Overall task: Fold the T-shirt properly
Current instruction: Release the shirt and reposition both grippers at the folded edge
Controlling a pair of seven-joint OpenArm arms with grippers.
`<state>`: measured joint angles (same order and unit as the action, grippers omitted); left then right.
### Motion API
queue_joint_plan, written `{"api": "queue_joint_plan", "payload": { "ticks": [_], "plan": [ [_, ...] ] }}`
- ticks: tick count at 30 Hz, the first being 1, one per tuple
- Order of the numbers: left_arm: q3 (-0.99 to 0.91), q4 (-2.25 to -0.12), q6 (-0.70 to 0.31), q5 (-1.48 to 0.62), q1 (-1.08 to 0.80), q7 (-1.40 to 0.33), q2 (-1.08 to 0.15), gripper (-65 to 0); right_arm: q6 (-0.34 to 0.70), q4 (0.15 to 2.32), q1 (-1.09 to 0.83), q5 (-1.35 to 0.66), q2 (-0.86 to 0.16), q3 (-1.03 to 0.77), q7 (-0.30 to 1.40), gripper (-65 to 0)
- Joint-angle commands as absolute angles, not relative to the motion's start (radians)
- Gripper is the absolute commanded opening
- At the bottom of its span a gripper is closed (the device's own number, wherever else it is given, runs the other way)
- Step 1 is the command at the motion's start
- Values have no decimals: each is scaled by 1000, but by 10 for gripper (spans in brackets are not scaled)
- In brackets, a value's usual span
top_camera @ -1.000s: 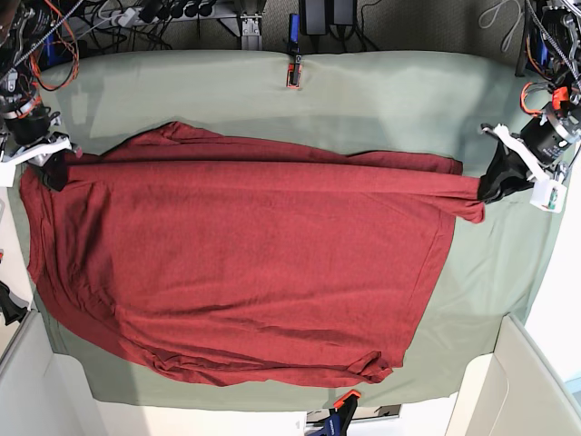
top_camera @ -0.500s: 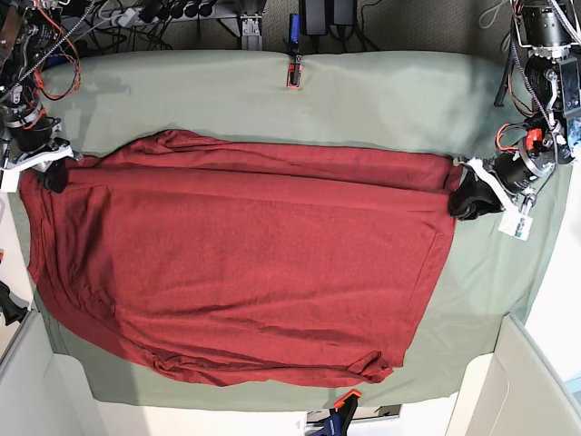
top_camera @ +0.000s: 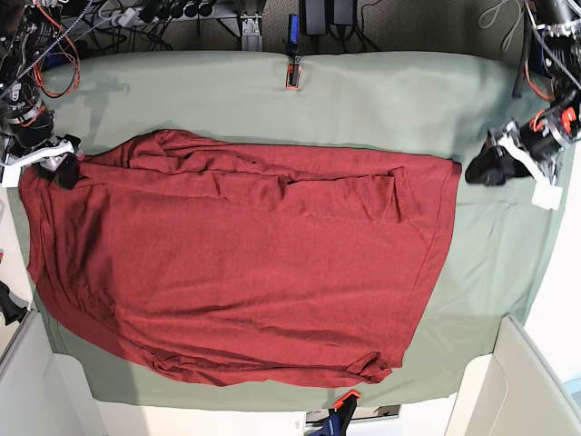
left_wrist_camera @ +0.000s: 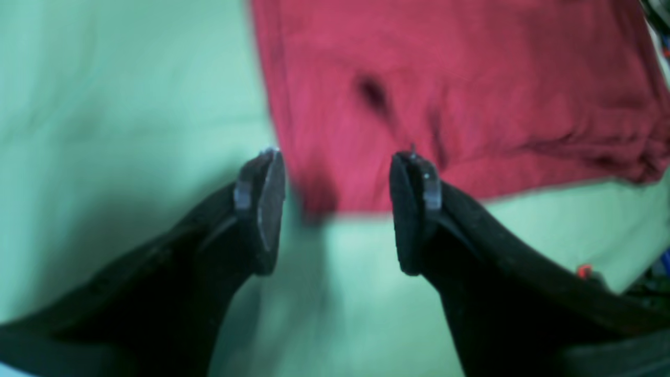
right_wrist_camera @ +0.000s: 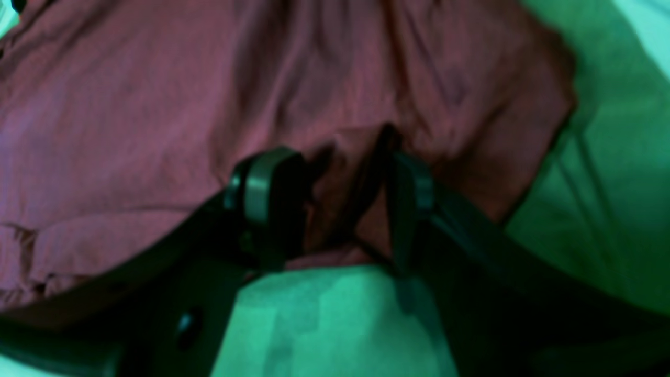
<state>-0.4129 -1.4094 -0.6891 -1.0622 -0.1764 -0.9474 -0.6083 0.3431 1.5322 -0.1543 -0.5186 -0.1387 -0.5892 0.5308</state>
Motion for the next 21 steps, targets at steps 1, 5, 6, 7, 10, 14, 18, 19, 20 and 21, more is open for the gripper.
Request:
{"api": "queue_joint_plan", "payload": {
  "ticks": [1,5,6,7,10,14,18,19,20,21],
  "plan": [
    [-426,-1442,-698,-1092,-183,-929,-623,-298,345,1559,-145,-545,-154,-597,522,-355],
    [-427,-1474,-698,-1076,-235,-907,-581,-298,345,1586,-147,-565,-151,-615,567,-355],
    [-427,-1473,-698,-1058,-235,-895,-567,-298,345,1589,-147,-565,-152,-620,579,-355],
    [-427,-1473,-698,-1034,-233,-877,-555,-298,345,1589,-148,-565,-152,-626,583,-355],
    [-427,-1473,-698,-927,-223,-813,-528,-298,345,1590,-160,-570,-152,-636,585,-355],
    [-426,-1471,-668,-848,-213,-776,-518,-298,345,1590,-189,-573,-152,-636,585,-355],
    [-425,-1470,-669,-847,-213,-774,-513,-298,345,1591,-220,-588,-148,-641,585,-355],
    [-425,-1470,-669,-847,-213,-773,-512,-298,345,1591,-226,-594,-146,-642,585,-355],
    [-425,-1469,-669,-847,-213,-773,-509,-298,345,1591,-231,-601,-146,-642,588,-355],
    [-425,-1466,-669,-846,-213,-773,-509,-298,345,1591,-236,-603,-146,-642,593,-355]
  ]
}}
